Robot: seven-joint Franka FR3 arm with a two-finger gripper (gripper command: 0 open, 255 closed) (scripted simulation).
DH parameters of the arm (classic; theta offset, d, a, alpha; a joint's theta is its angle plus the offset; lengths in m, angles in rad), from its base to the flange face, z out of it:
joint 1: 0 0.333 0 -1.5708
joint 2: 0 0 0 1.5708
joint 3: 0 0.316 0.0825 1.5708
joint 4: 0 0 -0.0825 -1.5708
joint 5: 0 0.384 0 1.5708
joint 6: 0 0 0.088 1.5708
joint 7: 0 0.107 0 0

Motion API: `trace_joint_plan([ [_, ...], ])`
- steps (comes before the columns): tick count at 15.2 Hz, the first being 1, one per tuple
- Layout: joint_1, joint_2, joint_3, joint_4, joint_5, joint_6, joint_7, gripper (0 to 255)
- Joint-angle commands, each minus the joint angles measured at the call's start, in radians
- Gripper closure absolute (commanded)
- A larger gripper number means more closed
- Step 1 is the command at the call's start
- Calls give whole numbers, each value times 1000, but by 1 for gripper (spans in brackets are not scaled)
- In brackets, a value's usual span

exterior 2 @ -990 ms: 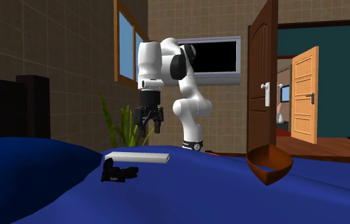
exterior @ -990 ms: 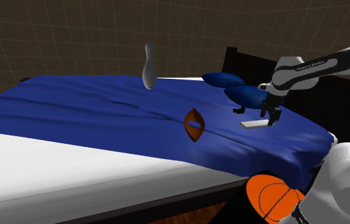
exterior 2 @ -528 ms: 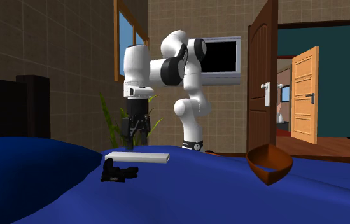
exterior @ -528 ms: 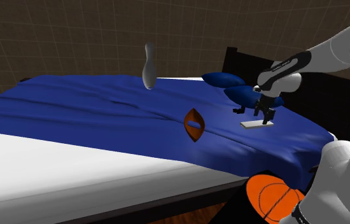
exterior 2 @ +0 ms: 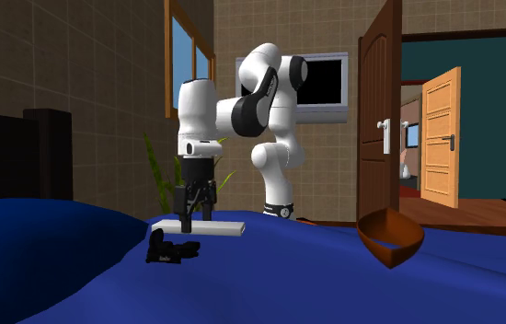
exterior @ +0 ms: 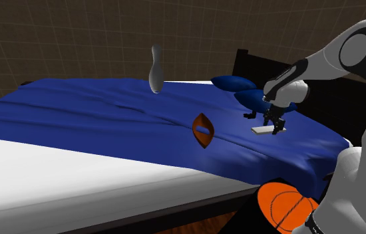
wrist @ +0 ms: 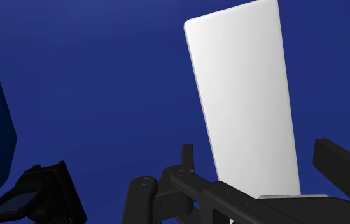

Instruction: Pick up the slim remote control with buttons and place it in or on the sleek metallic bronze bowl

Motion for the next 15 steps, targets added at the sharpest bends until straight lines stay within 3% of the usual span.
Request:
trace_joint_plan([
  [1, -3, 5, 3, 0, 8, 2, -5, 0],
  [5, -3, 5, 3, 0, 7, 2, -5, 0],
  [6, -3, 5, 3, 0, 7, 2, -5, 255],
  [15, -3, 5, 3, 0, 7, 2, -5, 255],
])
